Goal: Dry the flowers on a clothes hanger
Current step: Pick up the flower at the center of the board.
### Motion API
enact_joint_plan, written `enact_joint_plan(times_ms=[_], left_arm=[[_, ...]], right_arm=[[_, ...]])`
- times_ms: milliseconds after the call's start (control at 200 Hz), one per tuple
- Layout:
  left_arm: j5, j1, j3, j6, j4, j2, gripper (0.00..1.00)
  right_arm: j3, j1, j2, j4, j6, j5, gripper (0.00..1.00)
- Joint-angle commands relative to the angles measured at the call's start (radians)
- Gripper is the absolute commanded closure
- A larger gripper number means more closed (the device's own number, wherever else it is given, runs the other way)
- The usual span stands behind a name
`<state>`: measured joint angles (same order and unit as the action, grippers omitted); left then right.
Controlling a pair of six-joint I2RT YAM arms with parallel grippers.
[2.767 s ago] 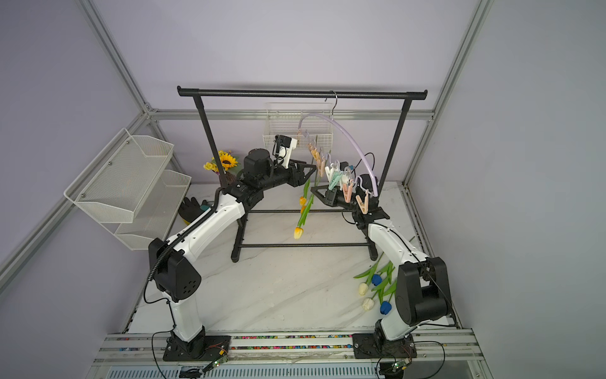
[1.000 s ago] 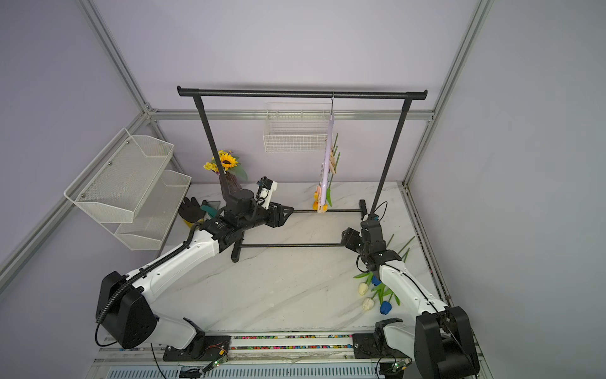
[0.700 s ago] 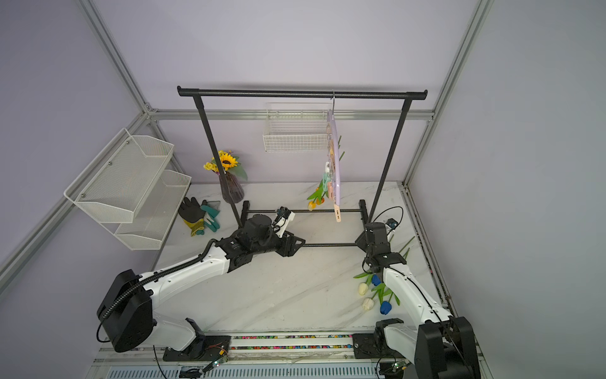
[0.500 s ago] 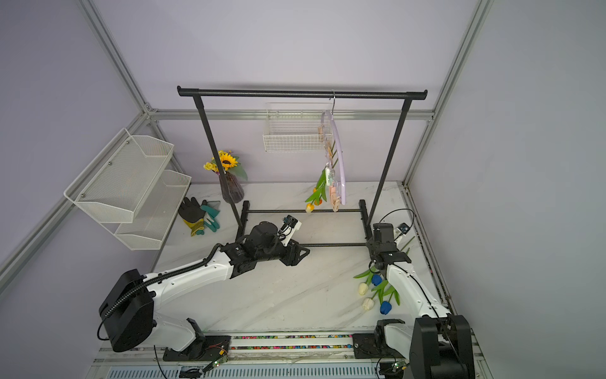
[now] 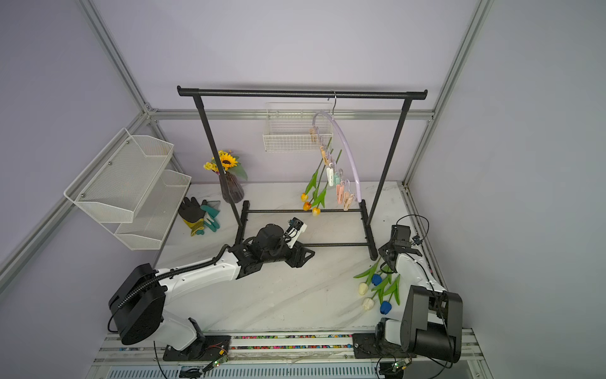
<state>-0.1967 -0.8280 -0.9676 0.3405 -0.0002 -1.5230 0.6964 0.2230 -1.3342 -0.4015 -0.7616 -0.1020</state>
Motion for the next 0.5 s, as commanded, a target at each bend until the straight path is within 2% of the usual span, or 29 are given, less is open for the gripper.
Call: enact_joint_plan(times_ms=[0,180,315,500], left_arm=[[-0.002,-0.006,0.01,0.002,0.066,-0.003,0.35],[0.071,-0.006,0.037,-0.041,0.072,-0.025,0.34],[0.056,-0.006,0.034,-0.044,0.075,-0.038,0.34],[0.097,-0.007,0.053,-0.044,0.084,-0.035,0.35]], right_arm=[[0.047,0.004,-0.023,-0.013,0.055,0.007,0.64],[0.091,0.004,-0.084,-0.042,0.086,0.081,0.64],[0.126,0.004,-0.138,-0.057,0.118,0.129,0.64],[0.141,0.004,-0.2,-0.057,0.136,0.131,0.69]])
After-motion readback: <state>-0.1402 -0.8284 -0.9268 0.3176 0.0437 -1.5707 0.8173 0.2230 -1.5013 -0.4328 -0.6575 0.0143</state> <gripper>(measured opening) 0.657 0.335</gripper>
